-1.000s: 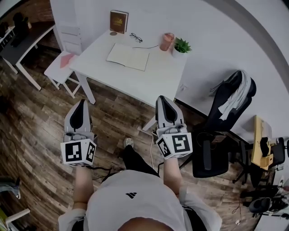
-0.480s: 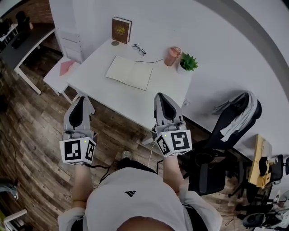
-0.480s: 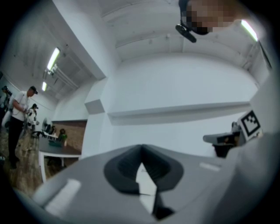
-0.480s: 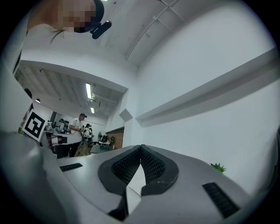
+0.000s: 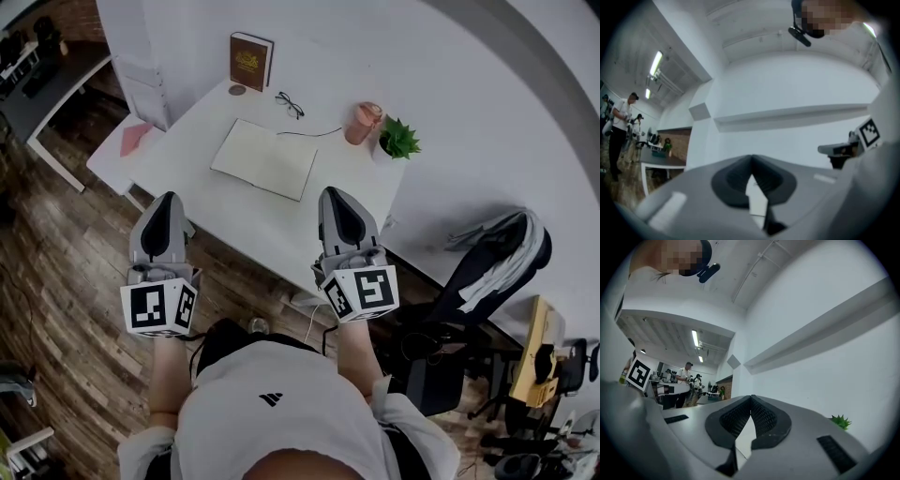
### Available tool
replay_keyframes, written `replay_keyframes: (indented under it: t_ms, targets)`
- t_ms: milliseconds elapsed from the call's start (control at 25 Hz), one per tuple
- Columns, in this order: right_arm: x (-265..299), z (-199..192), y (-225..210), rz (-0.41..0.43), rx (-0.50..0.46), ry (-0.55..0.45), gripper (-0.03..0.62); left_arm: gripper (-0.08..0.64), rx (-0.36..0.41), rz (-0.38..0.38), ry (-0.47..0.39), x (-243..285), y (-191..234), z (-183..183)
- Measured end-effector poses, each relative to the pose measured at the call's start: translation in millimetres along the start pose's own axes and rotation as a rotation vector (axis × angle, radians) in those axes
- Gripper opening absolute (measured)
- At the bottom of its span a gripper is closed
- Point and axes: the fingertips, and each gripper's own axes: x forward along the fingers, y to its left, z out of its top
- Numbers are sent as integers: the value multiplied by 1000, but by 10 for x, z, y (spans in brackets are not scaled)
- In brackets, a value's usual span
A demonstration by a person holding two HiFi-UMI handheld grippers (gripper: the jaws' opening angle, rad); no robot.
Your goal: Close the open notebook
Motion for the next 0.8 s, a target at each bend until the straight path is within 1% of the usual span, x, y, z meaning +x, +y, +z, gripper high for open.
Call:
replay_keyframes:
  t_ms: [360,520,800]
  targets:
    - [307,-122,-176,-7,29,3,-11,9,11,-4,21,349,66,-99]
    - [501,-166,-280,-28,36,3,-11,9,12,-31,21,603,114,-137]
    - [967,-227,-429,-71,31,10,-11,9,3,-75,27,1143,330,-244]
